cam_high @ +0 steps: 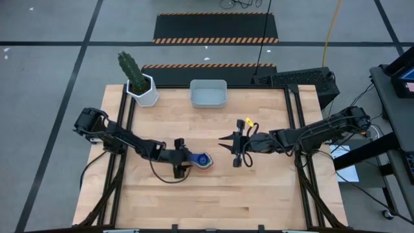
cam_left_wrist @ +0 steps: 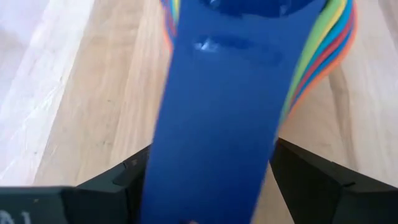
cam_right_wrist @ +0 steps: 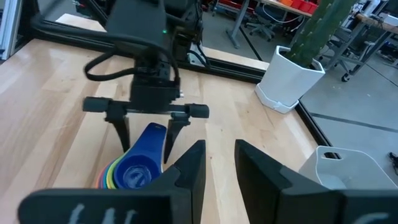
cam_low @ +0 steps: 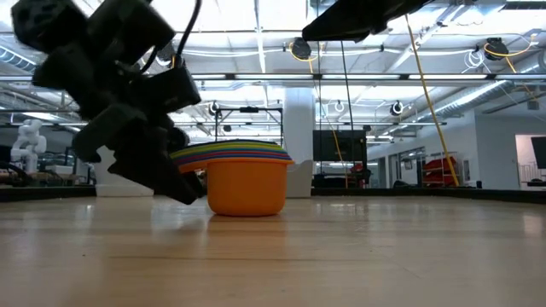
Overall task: Nest measuring cups in basket
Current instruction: Put the stacked measuring cups into the bin
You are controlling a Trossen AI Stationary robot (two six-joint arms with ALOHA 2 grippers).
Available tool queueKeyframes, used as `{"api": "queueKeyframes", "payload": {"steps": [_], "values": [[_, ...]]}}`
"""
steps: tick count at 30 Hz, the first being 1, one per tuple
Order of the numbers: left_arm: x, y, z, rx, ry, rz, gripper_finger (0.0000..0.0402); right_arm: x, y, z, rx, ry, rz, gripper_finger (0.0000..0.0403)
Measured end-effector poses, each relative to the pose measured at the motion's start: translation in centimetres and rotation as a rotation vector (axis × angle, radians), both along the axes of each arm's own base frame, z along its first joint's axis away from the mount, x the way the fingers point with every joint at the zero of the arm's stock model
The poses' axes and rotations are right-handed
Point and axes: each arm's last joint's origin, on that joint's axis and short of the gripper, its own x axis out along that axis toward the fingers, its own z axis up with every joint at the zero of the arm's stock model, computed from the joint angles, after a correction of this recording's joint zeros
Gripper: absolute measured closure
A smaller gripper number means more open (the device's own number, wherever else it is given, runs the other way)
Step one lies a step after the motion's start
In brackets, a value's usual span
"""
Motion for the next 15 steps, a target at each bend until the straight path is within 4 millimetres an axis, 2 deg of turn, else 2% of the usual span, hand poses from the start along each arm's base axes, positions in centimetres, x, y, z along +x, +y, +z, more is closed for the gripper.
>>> {"api": "queueKeyframes", "payload": {"steps": [8,15], "values": [[-2.2,0.6,-1.4,-0.031,-0.209,-0.016,0.0131,-0.1,0.4,0.0,-0.002,0.0,0.016,0.0323],[-3.1,0.9,-1.8,-0.035,-0.248,-0.022,0.0139,-0.1,0.4,0.0,-0.005,0.001,0.015,0.0323]]}}
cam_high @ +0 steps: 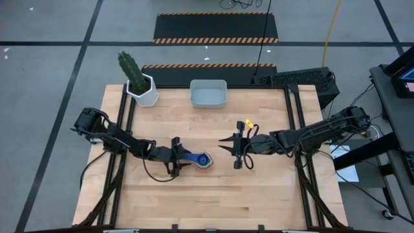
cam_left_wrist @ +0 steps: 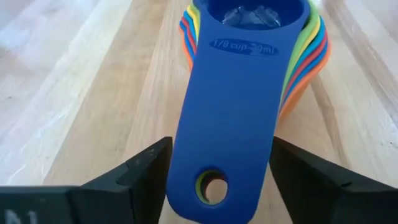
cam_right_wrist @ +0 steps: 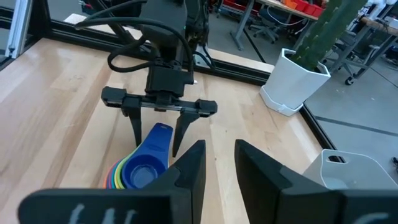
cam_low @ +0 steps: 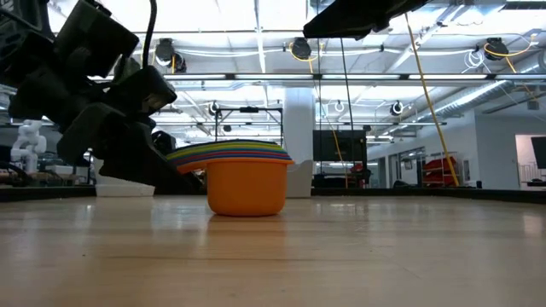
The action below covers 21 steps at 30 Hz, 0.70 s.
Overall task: Nest measuring cups in basket
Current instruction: Put the stacked measuring cups into the bin
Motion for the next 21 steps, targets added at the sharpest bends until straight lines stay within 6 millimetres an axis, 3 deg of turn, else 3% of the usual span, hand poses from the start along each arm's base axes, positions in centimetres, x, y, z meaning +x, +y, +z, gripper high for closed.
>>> {"api": "queueKeyframes", "payload": {"steps": [9,21], "values": [[0.12,-0.01,0.2,0.02,-0.024,-0.025,0.0228,0.0,0.0,0.0,-0.008,0.001,0.003,0.0323],[0.14,-0.07,0.23,0.025,-0.026,-0.048,0.0259,0.0,0.0,-0.01,-0.008,0.001,0.002,0.0323]]}}
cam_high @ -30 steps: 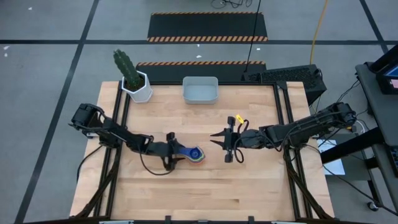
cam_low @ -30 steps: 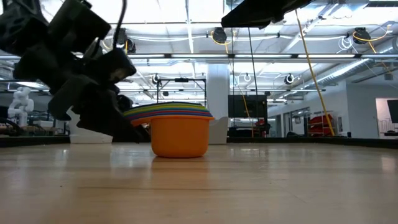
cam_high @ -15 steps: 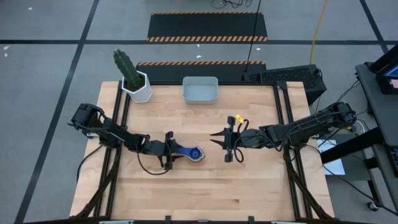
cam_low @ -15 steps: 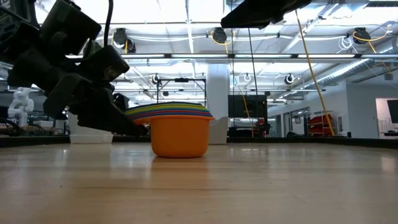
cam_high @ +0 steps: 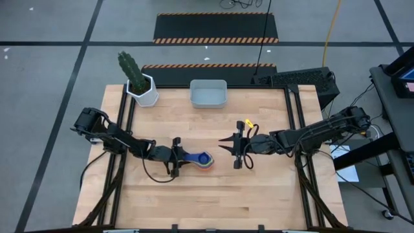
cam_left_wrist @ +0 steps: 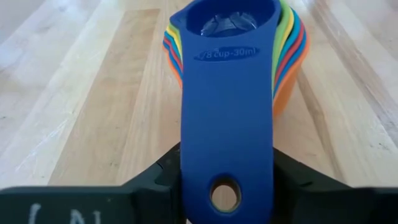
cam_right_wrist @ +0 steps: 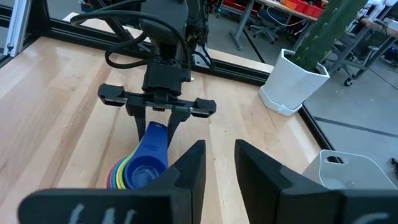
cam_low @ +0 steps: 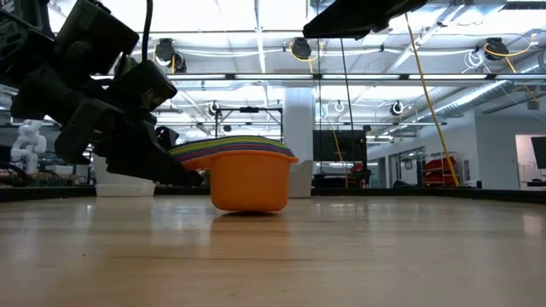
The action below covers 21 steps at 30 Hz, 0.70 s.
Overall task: Nest measuring cups in basket
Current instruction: Put the stacked measuring cups into the bin
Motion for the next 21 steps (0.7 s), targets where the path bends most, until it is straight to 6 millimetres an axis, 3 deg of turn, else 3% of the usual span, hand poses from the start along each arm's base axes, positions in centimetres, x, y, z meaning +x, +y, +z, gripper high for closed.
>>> {"api": "queueKeyframes", "payload": {"steps": [11,21], "values": [[-0.01,-0.06,-0.01,-0.013,0.003,-0.016,0.0267,0.0,0.0,0.0,0.0,0.0,0.0,0.0323],[0.0,-0.14,0.02,-0.097,0.004,0.017,0.0185,0.0,0.0,0.0,0.0,0.0,0.0,0.0323]]}}
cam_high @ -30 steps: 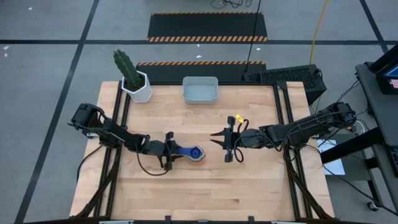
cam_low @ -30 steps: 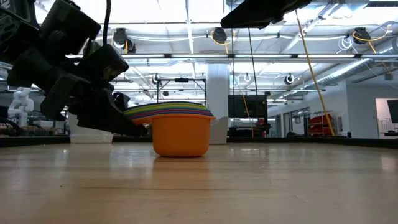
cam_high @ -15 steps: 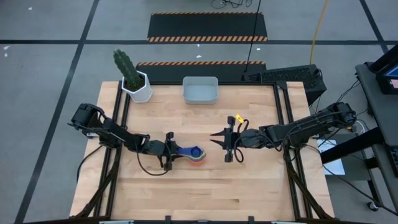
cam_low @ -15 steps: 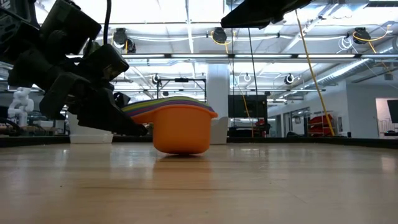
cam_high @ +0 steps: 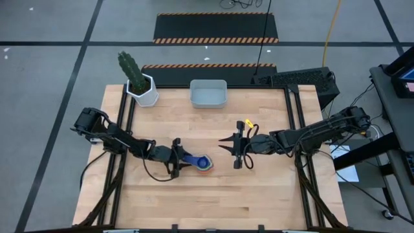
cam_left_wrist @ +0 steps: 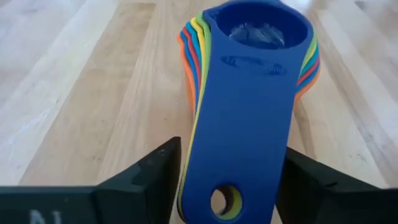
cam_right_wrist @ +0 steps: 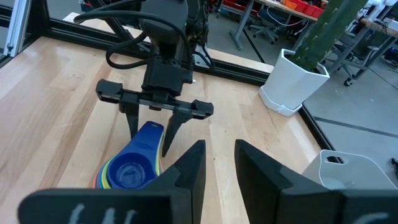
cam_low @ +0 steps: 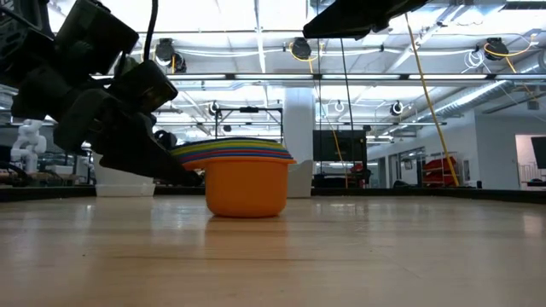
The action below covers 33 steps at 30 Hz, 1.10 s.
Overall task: Nest measuring cups in basket
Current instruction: Put the stacked measuring cups into the bin
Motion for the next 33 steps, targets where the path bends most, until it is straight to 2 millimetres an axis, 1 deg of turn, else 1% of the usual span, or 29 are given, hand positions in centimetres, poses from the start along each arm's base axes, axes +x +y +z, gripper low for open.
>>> {"api": "queueKeyframes", "payload": {"steps": [2,5,9,16,19,27,30,33], "values": [[0.04,-0.01,0.07,-0.01,-0.007,0.004,0.0172,0.0,0.0,0.0,0.0,0.0,0.0,0.0323],[0.14,-0.04,0.24,-0.017,-0.027,0.003,0.0163,0.0,0.0,0.0,0.0,0.0,0.0,0.0323],[0.28,-0.2,0.54,-0.018,-0.058,-0.034,0.0161,0.0,0.0,0.0,0.0,0.0,0.0,0.0323],[0.33,-0.23,0.65,0.009,-0.072,-0.051,0.0161,0.0,0.0,0.0,0.0,0.0,0.0,0.0323],[0.33,-0.23,0.65,0.011,-0.072,-0.052,0.0173,0.0,0.0,0.0,0.0,0.0,0.0,0.0323],[0.32,-0.29,0.65,0.003,-0.071,-0.066,0.0232,0.0,0.0,0.0,-0.004,0.0,0.001,0.0323],[0.32,-0.3,0.65,0.006,-0.071,-0.072,0.0242,0.0,0.0,0.0,-0.003,0.0,0.001,0.0323],[0.32,-0.29,0.65,0.009,-0.071,-0.074,0.0243,0.0,0.0,0.0,-0.004,0.001,0.001,0.0323]]}}
